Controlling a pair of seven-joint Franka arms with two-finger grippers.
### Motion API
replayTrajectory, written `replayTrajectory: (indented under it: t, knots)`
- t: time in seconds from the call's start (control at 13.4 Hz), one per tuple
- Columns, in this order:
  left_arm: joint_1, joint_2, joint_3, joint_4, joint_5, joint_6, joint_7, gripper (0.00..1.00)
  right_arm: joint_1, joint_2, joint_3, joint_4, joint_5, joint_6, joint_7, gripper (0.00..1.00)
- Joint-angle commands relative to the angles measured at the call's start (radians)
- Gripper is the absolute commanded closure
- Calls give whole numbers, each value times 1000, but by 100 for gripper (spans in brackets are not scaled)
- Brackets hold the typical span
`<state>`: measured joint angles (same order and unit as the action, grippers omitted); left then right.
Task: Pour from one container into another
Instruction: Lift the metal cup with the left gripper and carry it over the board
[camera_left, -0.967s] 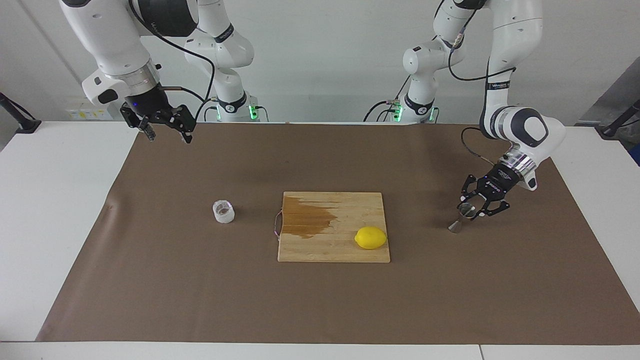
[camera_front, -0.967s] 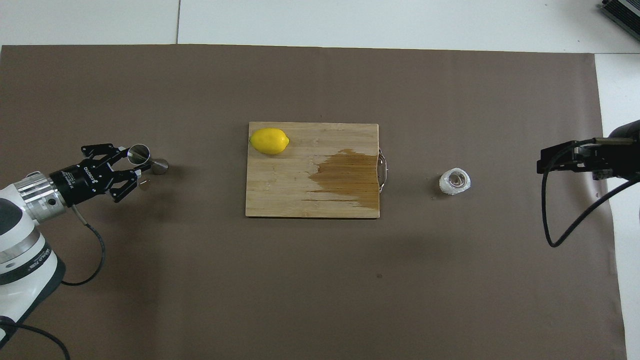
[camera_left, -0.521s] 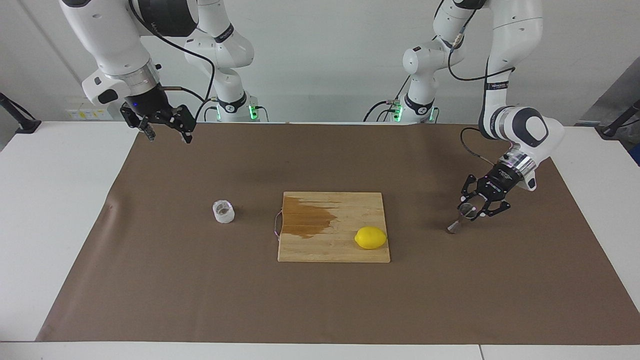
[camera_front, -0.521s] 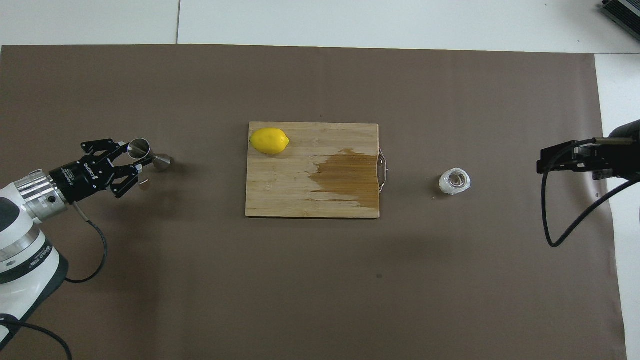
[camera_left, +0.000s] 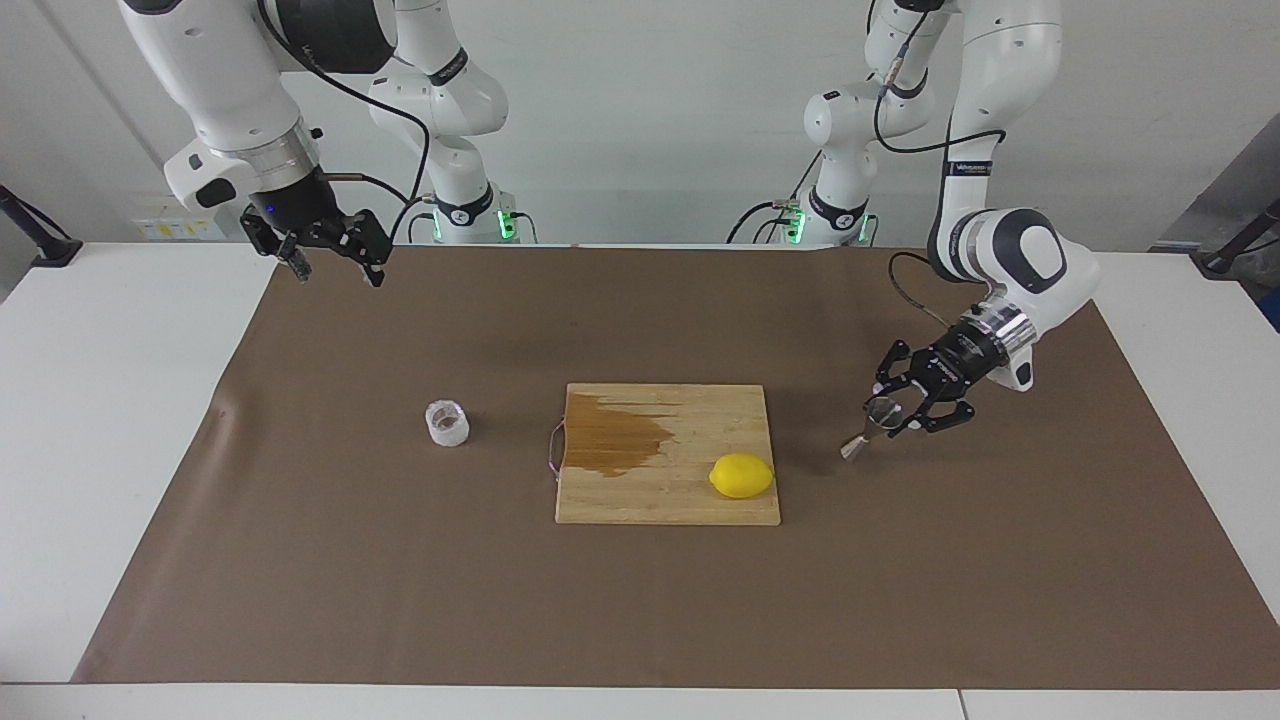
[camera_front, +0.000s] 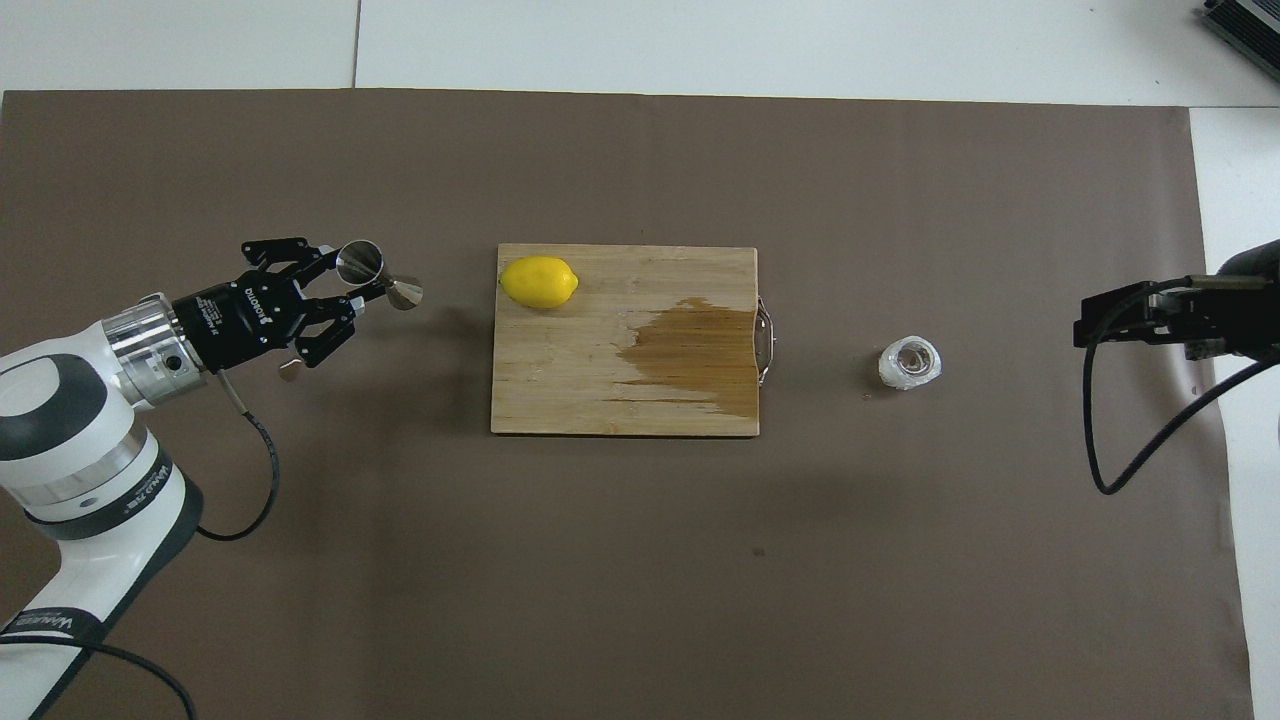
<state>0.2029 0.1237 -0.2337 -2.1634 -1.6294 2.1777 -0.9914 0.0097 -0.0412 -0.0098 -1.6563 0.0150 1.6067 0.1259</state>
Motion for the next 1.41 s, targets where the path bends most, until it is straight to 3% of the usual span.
replayTrajectory:
  t: [0.0, 0.3, 0.67, 1.34]
  knots:
    - [-11, -24, -86, 42, -43, 118, -125, 100, -7, -3, 4, 1, 19, -8, 3, 0]
    - [-34, -4, -295, 97, -199, 416, -142, 100, -7, -2, 4, 1, 19, -8, 3, 0]
    - [-279, 89, -306, 244, -345, 727, -142, 100, -7, -2, 4, 3, 19, -8, 3, 0]
    - [-421, 211, -305, 343, -357, 780, -133, 100, -7, -2, 4, 1, 19, -8, 3, 0]
